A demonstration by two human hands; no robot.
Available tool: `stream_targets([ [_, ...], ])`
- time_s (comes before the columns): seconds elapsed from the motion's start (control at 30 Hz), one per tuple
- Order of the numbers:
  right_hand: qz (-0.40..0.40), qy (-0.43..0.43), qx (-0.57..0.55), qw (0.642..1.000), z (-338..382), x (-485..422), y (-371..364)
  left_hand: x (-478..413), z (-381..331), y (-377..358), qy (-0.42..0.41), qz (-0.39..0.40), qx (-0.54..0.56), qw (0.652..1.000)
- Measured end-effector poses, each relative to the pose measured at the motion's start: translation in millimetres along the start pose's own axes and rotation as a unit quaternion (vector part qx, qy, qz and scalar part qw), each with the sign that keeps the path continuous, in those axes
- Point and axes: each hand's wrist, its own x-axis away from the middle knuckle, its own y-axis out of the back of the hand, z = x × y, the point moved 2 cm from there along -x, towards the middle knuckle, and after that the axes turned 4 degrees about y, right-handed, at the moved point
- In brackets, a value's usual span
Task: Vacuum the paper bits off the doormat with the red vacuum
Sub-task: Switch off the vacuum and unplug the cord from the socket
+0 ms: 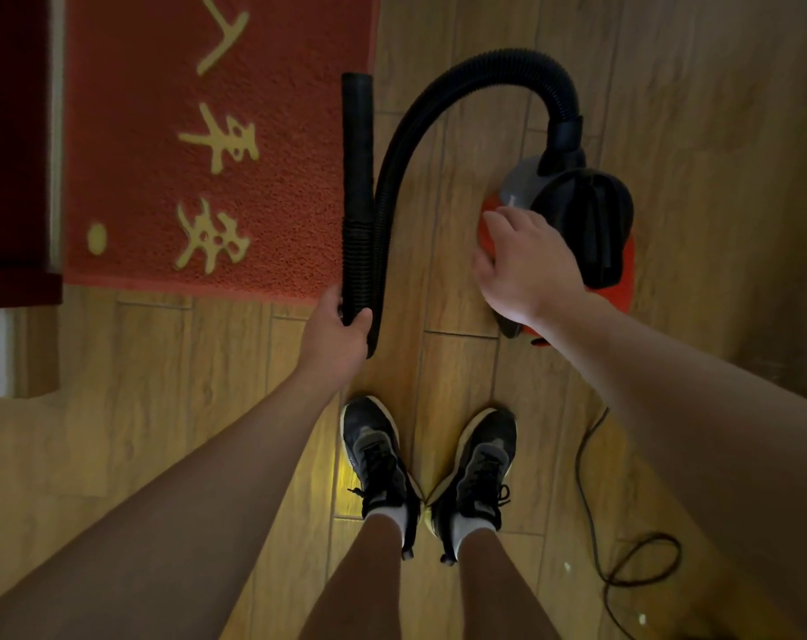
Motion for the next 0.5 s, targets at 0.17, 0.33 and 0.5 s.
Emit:
stream_targets([
  [0.17, -0.01, -0.02, 0.004, 1.0, -15, 11, 7, 5, 3, -7, -0.014, 0.025, -0.027, 0.999],
  [0.33, -0.021, -0.05, -0.006, 0.999, -32, 25, 9, 9, 5, -15, -0.027, 0.033, -0.051, 0.998],
  [0.5, -0.022, -0.059, -0.01, 0.998, -47, 45, 5, 19, 13, -25, -0.019, 0.027, -0.065, 0.997],
])
